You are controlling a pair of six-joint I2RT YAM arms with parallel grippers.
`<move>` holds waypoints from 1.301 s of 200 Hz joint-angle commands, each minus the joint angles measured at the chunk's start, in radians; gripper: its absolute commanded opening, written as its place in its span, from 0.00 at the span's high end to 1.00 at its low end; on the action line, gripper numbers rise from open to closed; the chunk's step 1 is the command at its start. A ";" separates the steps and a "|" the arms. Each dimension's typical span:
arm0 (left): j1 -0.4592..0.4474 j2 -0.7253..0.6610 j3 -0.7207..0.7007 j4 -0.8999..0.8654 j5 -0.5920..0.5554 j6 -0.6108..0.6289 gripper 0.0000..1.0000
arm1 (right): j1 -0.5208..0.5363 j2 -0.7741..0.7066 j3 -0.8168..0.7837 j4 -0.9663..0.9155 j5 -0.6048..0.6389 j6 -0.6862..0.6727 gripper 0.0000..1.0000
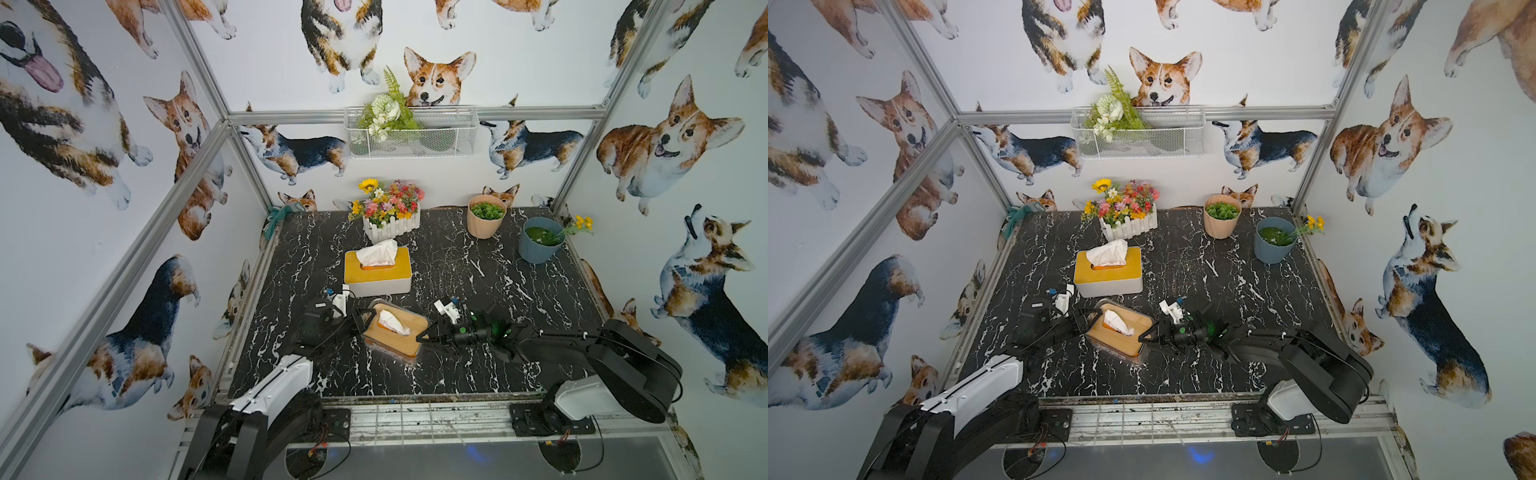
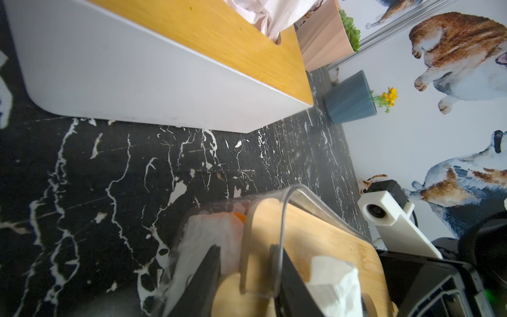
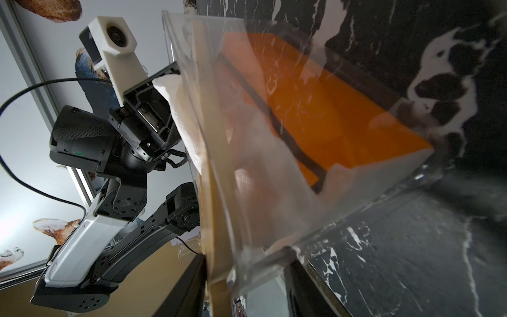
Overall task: Put the tissue paper into the tissue box
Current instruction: Close the box lid on the tissue box.
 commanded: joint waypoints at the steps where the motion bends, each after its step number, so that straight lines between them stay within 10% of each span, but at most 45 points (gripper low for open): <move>1: -0.002 0.014 -0.015 -0.042 -0.012 0.003 0.65 | 0.003 0.031 0.011 0.087 -0.010 -0.001 0.56; 111: -0.020 0.095 -0.017 0.012 -0.002 -0.006 0.65 | -0.011 0.112 -0.059 0.263 -0.064 0.083 0.54; 162: -0.020 0.024 -0.002 -0.053 -0.046 0.009 0.52 | -0.029 -0.035 0.026 -0.161 -0.001 -0.164 0.33; 260: -0.019 -0.196 0.048 -0.197 -0.134 0.010 0.15 | -0.058 -0.222 0.193 -0.656 0.133 -0.487 0.24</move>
